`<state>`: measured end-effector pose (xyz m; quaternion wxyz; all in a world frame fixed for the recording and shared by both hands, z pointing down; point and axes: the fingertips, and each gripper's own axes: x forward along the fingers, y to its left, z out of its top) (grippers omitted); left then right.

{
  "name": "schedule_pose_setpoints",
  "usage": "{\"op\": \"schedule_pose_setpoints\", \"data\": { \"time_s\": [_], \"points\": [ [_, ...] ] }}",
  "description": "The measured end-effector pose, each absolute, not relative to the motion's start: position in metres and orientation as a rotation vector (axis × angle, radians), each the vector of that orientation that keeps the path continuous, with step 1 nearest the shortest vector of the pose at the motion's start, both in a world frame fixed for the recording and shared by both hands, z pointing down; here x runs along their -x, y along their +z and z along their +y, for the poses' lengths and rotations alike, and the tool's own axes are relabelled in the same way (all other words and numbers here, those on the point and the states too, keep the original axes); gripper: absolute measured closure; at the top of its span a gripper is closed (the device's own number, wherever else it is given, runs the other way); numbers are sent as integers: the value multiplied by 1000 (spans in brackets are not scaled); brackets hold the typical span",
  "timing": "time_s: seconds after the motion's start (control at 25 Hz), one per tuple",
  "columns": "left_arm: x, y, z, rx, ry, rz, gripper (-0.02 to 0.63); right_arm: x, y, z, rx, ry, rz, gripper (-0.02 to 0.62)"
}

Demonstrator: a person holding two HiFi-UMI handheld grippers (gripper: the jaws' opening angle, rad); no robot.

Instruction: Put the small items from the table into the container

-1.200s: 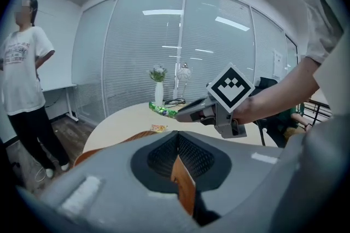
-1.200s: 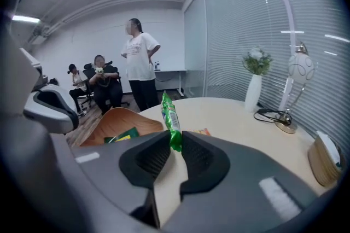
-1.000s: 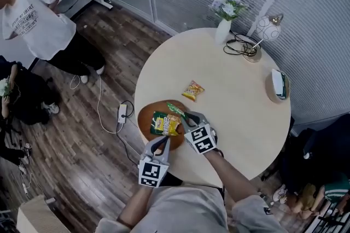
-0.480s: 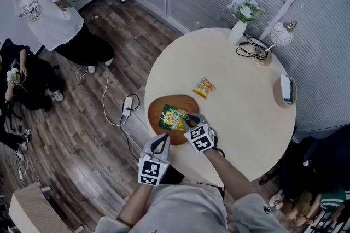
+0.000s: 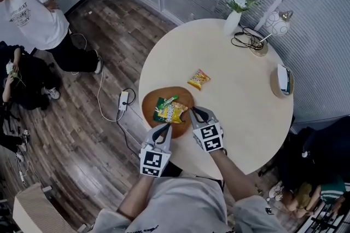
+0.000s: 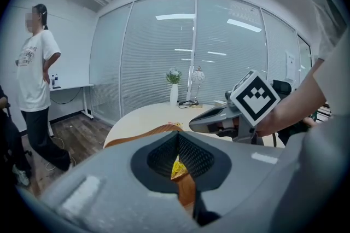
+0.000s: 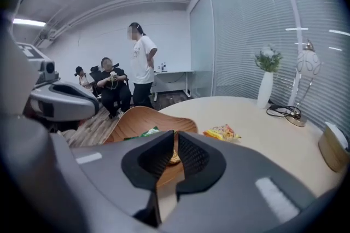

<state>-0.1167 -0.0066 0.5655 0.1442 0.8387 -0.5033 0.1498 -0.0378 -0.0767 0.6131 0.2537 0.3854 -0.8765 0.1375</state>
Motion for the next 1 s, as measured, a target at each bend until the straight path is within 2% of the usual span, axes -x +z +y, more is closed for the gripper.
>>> {"op": "schedule_pose_setpoints", "data": {
  "time_s": [0.16, 0.36, 0.72, 1.0],
  "points": [
    [102, 567, -17, -2440, 425, -1425, 609, 4, 592, -78, -1223, 402, -2420, 592],
    [80, 571, -28, -2470, 414, -1357, 611, -29, 589, -70, -1356, 421, -2403, 592],
    [67, 574, -42, -2492, 420, -1332, 609, -48, 606, -83, -1404, 458, -2355, 592],
    [83, 578, -50, -2441, 414, -1383, 609, -42, 639, -144, -1427, 499, -2272, 460]
  ]
}}
